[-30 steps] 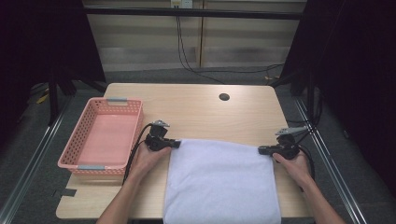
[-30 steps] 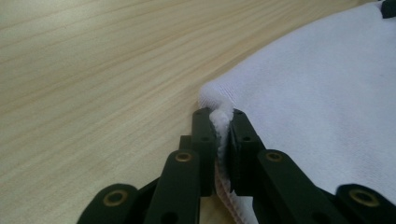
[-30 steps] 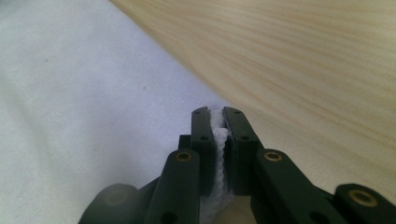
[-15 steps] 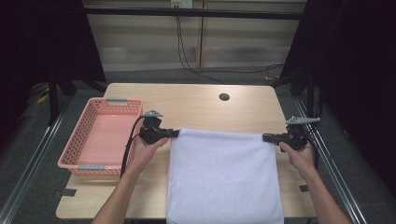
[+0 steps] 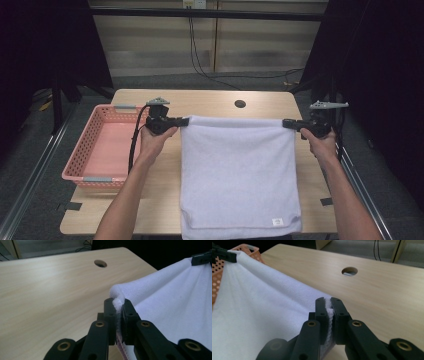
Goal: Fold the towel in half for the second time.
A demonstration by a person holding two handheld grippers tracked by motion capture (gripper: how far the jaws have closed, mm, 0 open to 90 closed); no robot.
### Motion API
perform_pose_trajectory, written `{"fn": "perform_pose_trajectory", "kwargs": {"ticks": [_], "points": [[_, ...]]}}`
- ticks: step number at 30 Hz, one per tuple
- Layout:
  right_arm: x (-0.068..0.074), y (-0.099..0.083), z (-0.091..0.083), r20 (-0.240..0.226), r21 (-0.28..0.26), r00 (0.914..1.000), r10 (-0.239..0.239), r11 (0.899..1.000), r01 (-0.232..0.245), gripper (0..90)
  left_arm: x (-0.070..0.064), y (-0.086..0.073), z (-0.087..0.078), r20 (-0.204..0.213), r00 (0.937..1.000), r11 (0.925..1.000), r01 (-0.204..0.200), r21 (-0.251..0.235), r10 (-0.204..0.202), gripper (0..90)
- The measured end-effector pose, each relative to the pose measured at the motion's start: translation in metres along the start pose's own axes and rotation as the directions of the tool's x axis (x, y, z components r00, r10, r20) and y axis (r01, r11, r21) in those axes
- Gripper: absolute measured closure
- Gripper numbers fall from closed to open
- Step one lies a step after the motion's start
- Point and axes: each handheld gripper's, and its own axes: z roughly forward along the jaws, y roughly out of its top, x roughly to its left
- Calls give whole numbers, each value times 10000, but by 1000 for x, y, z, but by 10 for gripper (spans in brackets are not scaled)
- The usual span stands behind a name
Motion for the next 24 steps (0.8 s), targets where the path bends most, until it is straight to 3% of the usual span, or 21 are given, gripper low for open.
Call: {"fn": "perform_pose_trajectory", "kwargs": {"ticks": [5, 6, 8, 10, 15, 24], "points": [[-3, 22, 4, 126, -256, 9998, -137, 9996, 140, 852, 2, 16, -4, -167, 9999, 9994, -47, -344, 42, 850], [-3, 25, 4, 170, -253, 9997, -159, 9995, 163, 851, 1, 19, -5, -171, 9996, 9990, -243, -367, 237, 850], [-3, 31, 3, 243, -284, 9994, -246, 9993, 253, 851, 0, 21, -7, -93, 9996, 9983, -282, -506, 277, 850], [-2, 33, 0, 236, -383, 9993, -304, 9988, 313, 852, -1, 19, -6, -150, 9991, 9986, -402, -350, 397, 850], [1, 27, -6, 24, -438, 9994, -339, 9985, 340, 852, -9, 12, -11, 45, 9991, 9981, -428, -434, 430, 850], [20, 10, -37, -557, -669, 9962, -672, 9957, 634, 850, -40, -9, -40, 369, 9955, 9947, -846, -582, 868, 848]]}}
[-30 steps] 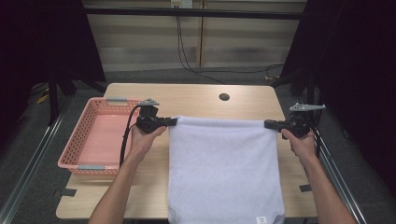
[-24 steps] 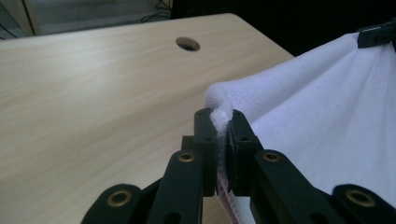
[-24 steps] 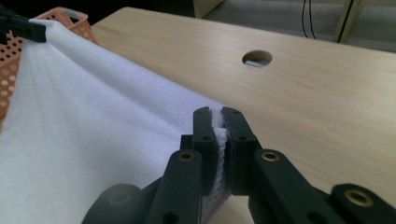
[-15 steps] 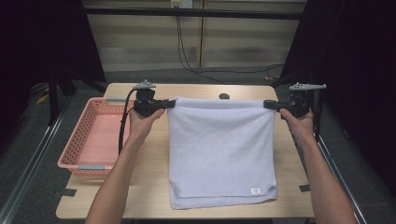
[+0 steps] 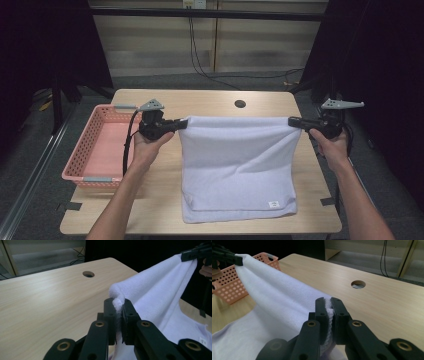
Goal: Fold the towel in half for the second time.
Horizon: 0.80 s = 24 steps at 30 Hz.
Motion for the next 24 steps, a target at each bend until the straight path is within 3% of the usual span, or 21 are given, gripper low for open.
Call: {"fn": "perform_pose_trajectory", "kwargs": {"ticks": [4, 8, 10, 12, 13, 16, 22, 24], "points": [[13, -15, -10, -295, -79, 9995, -100, 9999, 98, 848, -17, -12, -11, 262, 9993, 9995, -266, 146, 262, 848], [26, -30, -23, -695, -276, 9974, -209, 9994, 190, 849, -28, -29, -23, 473, 9988, 9998, -154, 122, 148, 849], [34, -39, -29, -702, -139, 9970, -319, 9994, 310, 848, -38, -37, -30, 426, 9986, 9993, -311, 198, 302, 849], [41, -48, -36, -842, -145, 9960, -311, 9994, 300, 847, -46, -45, -36, 645, 9977, 9997, -225, 130, 216, 848], [43, -53, -39, -837, -169, 9960, -299, 9994, 286, 846, -52, -53, -37, 522, 9984, 9987, -245, 443, 222, 845], [47, -71, -42, -869, 353, 9957, -334, 9987, 366, 843, -60, -69, -36, 662, 9972, 9959, -404, 805, 351, 839], [60, -105, -46, -1130, 1093, 9935, -111, 9937, 236, 831, -67, -110, -38, 1028, 9946, 9906, 25, 1366, -167, 833], [63, -114, -49, -1105, 1159, 9938, -94, 9930, 223, 805, -71, -120, -41, 1178, 9930, 9866, -124, 1629, -70, 791]]}}
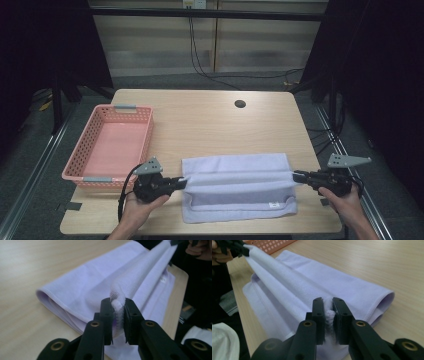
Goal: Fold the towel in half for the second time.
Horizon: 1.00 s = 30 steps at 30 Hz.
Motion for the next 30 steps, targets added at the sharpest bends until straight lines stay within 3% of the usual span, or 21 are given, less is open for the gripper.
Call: {"fn": "perform_pose_trajectory", "kwargs": {"ticks": [2, 4, 10, 13, 15, 17, 18, 21, 22, 25, 27, 29, 30], "points": [[3, -12, 1, -332, 283, 9993, 159, 9995, -150, 799, -3, -11, 0, 144, 9999, 9996, -8, 286, 4, 790], [7, -24, 5, -243, 903, 9997, 76, 9959, -54, 796, -4, -22, 1, 276, 9996, 9975, 43, 699, -63, 778], [20, -44, 6, -612, 1744, 9980, 161, 9847, -52, 691, -11, -34, 0, 814, 9967, 9920, -45, 1258, -58, 751], [24, -45, -3, -283, 1449, 9995, 144, 9894, -101, 590, -17, -39, -8, 876, 9961, 9913, -236, 1295, 123, 692], [26, -43, -10, 121, 899, 9996, 246, 9956, -256, 540, -16, -35, -19, 854, 9964, 9981, -47, 610, -5, 654], [28, -40, -9, 394, 795, 9991, 178, 9966, -209, 519, -11, -28, -19, 693, 9976, 9991, -32, 419, 2, 620], [28, -38, -8, 442, 784, 9987, 237, 9966, -271, 520, -6, -23, -15, 498, 9988, 9992, -30, 399, 10, 613], [31, -32, 2, 783, 734, 9962, 392, 9963, -450, 546, 5, -11, 1, 433, 9989, 9992, 185, 364, -201, 634], [31, -30, 6, 778, 703, 9963, 369, 9966, -424, 548, 12, -5, 12, 148, 9998, 9983, 142, 564, -150, 642], [37, -24, 28, 627, 973, 9974, 364, 9943, -425, 556, 24, 1, 31, 95, 9999, 9941, 32, 1088, -43, 678], [41, -21, 45, 242, 1287, 9991, 353, 9910, -381, 560, 32, 4, 43, -33, 9999, 9904, -157, 1375, 163, 691], [46, -16, 61, 89, 1531, 9995, 316, 9877, -326, 567, 40, 4, 53, -95, 9999, 9891, 102, 1471, -89, 707], [47, -13, 69, -126, 1660, 9992, 380, 9855, -354, 565, 43, 4, 57, -92, 10000, 9855, -5, 1697, 21, 713]]}}
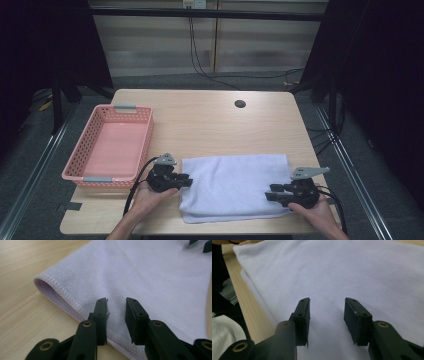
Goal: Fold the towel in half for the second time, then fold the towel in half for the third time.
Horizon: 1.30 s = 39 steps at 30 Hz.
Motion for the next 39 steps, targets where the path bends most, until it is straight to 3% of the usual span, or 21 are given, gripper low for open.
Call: {"fn": "perform_pose_trajectory", "kwargs": {"ticks": [2, 4, 7, 9, 17, 21, 25, 27, 28, 31, 34, 35, 39], "points": [[3, 6, 13, 58, 402, 10000, -27, 9992, 25, 529, 0, 0, 5, -37, 10000, 10000, 30, -17, -30, 731], [1, 6, 24, -109, 947, 9995, 280, 9951, -269, 457, 1, 1, 5, 17, 9997, 9997, 246, 58, -246, 719], [1, 4, 22, 34, 987, 9999, 115, 9950, -117, 456, -4, 0, 6, -167, 9998, 9999, 141, 89, -139, 706], [3, -1, 19, 310, 985, 9989, -348, 9946, 316, 459, -5, 1, 8, -219, 9997, 9999, 139, 55, -138, 705], [-2, -12, 3, 875, 1111, 9954, -386, 9934, 287, 470, -7, 10, 17, 281, 9993, 9995, 230, 222, -236, 666], [5, -12, 2, 1169, 1143, 9923, -411, 9931, 277, 421, -5, 16, 17, 337, 9991, 9996, 273, 121, -277, 628], [22, -6, 4, 1041, 684, 9926, -631, 9961, 562, 377, 0, 26, 12, -25, 9998, 9998, 222, 11, -222, 584], [40, 0, 11, 782, 532, 9916, -1031, 9937, 991, 379, 3, 33, 11, -34, 9990, 9986, 450, -274, -451, 574], [51, 4, 16, 514, 497, 9901, -1310, 9905, 1285, 380, 4, 36, 10, -234, 9994, 9992, 264, -283, -271, 570], [83, 19, 42, -328, 668, 9782, -2051, 9761, 2069, 358, 8, 45, 8, -440, 9986, 9987, 259, -450, -278, 543], [97, 34, 65, -985, 617, 9691, -2261, 9706, 2327, 339, 15, 52, 7, -584, 9971, 9967, 440, -682, -480, 527], [99, 40, 72, -1148, 630, 9668, -2283, 9696, 2365, 333, 18, 53, 6, -765, 9956, 9961, 476, -748, -533, 513], [106, 63, 105, -1860, 639, 9577, -2198, 9699, 2350, 327, 33, 52, 6, -804, 9925, 9922, 847, -909, -921, 497]]}}
